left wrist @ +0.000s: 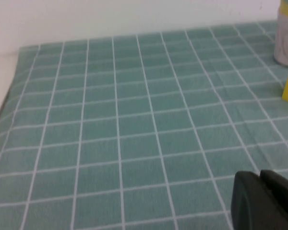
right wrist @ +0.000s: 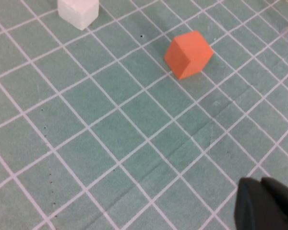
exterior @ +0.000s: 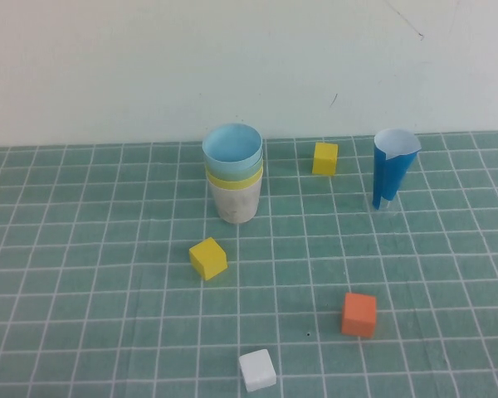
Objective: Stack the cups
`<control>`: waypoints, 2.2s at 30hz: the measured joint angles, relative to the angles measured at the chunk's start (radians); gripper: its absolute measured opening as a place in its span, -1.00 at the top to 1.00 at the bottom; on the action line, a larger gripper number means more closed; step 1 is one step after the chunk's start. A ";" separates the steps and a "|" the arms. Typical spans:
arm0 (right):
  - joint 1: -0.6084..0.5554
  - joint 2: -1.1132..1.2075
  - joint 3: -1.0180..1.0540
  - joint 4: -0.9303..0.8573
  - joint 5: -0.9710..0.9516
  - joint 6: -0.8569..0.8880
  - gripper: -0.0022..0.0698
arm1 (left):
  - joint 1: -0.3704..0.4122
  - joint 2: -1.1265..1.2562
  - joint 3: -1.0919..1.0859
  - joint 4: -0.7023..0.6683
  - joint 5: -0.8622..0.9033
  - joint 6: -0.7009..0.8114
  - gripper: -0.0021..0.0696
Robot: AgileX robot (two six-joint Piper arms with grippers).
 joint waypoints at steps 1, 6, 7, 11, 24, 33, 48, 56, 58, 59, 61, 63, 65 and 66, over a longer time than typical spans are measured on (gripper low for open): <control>0.000 0.000 0.000 0.000 0.000 0.000 0.94 | 0.000 0.000 0.018 0.005 -0.002 -0.002 0.95; 0.000 0.000 0.000 0.002 0.000 0.000 0.94 | 0.000 0.000 0.122 0.038 -0.082 -0.059 0.95; 0.000 0.000 0.000 0.002 0.000 0.000 0.94 | 0.001 0.000 0.124 0.036 -0.100 -0.075 0.95; 0.000 0.000 0.000 0.002 0.000 0.000 0.94 | 0.002 -0.001 0.130 0.029 -0.131 -0.093 0.95; 0.000 0.000 0.000 0.002 0.000 0.000 0.94 | 0.002 -0.001 0.130 0.027 -0.133 -0.097 0.95; 0.000 0.000 0.000 0.002 0.000 0.000 0.94 | 0.002 -0.001 0.130 0.027 -0.133 -0.097 0.95; -0.151 -0.096 0.108 -0.070 -0.222 -0.081 0.94 | 0.004 -0.001 0.130 0.026 -0.133 -0.097 0.95; -0.475 -0.296 0.392 0.018 -0.572 -0.081 0.94 | 0.004 -0.001 0.130 0.024 -0.134 -0.097 0.95; -0.554 -0.353 0.399 0.065 -0.531 -0.079 0.94 | 0.004 -0.001 0.130 0.024 -0.134 -0.097 0.95; -0.583 -0.373 0.399 0.075 -0.519 -0.066 0.94 | 0.004 -0.001 0.130 0.024 -0.134 -0.097 0.95; -0.627 -0.399 0.399 0.085 -0.491 -0.050 0.94 | 0.004 -0.001 0.130 0.024 -0.134 -0.097 0.95; -0.659 -0.409 0.399 0.087 -0.432 -0.041 0.94 | 0.004 -0.001 0.130 0.024 -0.134 -0.097 0.95; -0.669 -0.413 0.399 0.087 -0.362 -0.041 0.94 | 0.004 -0.001 0.130 0.022 -0.134 -0.097 0.95; -0.670 -0.413 0.399 0.087 -0.343 -0.041 0.94 | 0.004 -0.001 0.130 0.022 -0.134 -0.097 0.95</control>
